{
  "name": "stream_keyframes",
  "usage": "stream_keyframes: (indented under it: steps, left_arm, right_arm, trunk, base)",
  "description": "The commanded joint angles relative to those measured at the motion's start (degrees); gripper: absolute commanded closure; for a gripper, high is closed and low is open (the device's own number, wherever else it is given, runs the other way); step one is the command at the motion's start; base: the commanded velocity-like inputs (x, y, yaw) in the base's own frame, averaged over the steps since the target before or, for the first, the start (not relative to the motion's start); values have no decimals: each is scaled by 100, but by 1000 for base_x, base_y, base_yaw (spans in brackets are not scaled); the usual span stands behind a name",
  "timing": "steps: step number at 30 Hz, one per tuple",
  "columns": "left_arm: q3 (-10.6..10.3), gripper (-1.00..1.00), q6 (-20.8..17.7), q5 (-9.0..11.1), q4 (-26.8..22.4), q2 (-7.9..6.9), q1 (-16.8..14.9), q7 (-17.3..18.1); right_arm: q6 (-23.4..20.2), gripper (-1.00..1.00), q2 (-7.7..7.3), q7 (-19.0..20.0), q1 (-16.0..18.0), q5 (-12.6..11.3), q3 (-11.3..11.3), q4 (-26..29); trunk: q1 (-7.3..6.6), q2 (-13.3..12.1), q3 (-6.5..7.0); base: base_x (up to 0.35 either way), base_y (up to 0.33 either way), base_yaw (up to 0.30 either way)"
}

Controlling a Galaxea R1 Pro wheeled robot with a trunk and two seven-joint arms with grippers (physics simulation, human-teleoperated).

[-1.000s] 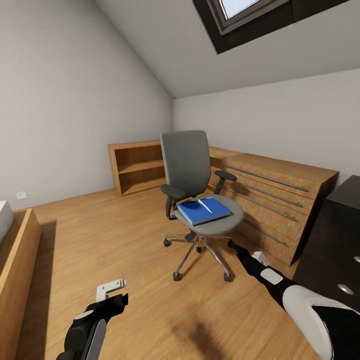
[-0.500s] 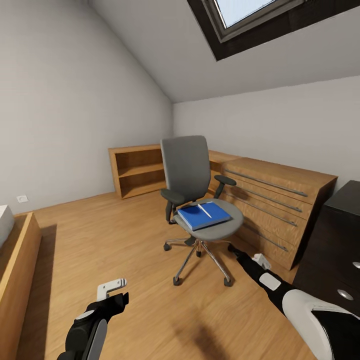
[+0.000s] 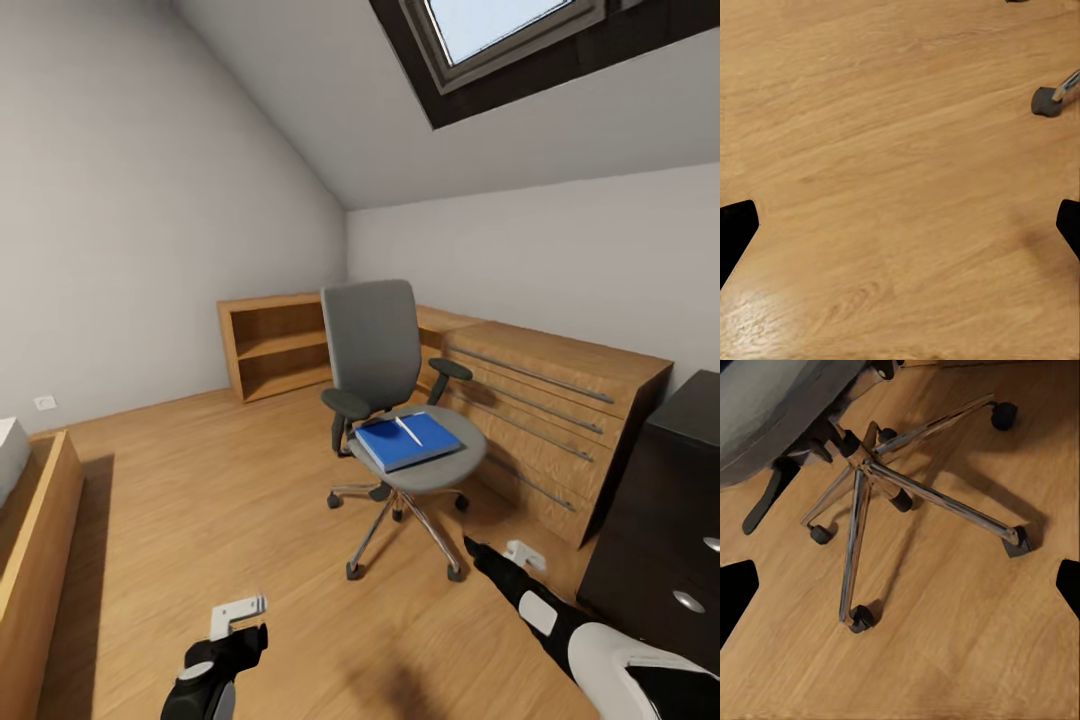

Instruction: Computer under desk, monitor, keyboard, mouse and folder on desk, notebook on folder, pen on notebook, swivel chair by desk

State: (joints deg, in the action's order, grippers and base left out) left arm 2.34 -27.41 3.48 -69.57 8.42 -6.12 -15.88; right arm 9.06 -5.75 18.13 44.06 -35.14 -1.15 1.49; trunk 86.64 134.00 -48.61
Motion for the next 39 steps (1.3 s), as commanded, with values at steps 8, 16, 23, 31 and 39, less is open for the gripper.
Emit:
stream_keyframes:
  steps: [8,16,23,31,39]
  left_arm:
    - [-57,-100,962,-346,1205,-17,-3,-36]
    - [-47,-100,2315,-426,2172,-73,-3,-18]
    - [-48,-100,2729,-434,2906,-127,-3,-36]
    - [-44,-100,2892,-432,3416,-177,-3,-11]
    - [-49,-100,2939,-405,3931,-365,-3,21]
  right_arm:
    - [1090,-100,154,-117,-814,595,-5,-107]
    - [2597,-100,277,-201,-1422,1416,-9,-190]
    - [3020,-100,322,-396,-1620,1668,-7,-251]
    - [3089,-100,331,-457,-1674,1821,-8,-265]
    - [3106,-100,454,-495,-1689,1846,-8,-272]
  trunk:
    - [-178,-319,138]
    - [-353,-640,282]
    - [-507,-921,408]
    - [-683,-1242,551]
    - [-859,-1563,695]
  base:
    - [0,0,0]
    - [0,0,0]
    - [0,0,0]
    - [0,0,0]
    - [0,0,0]
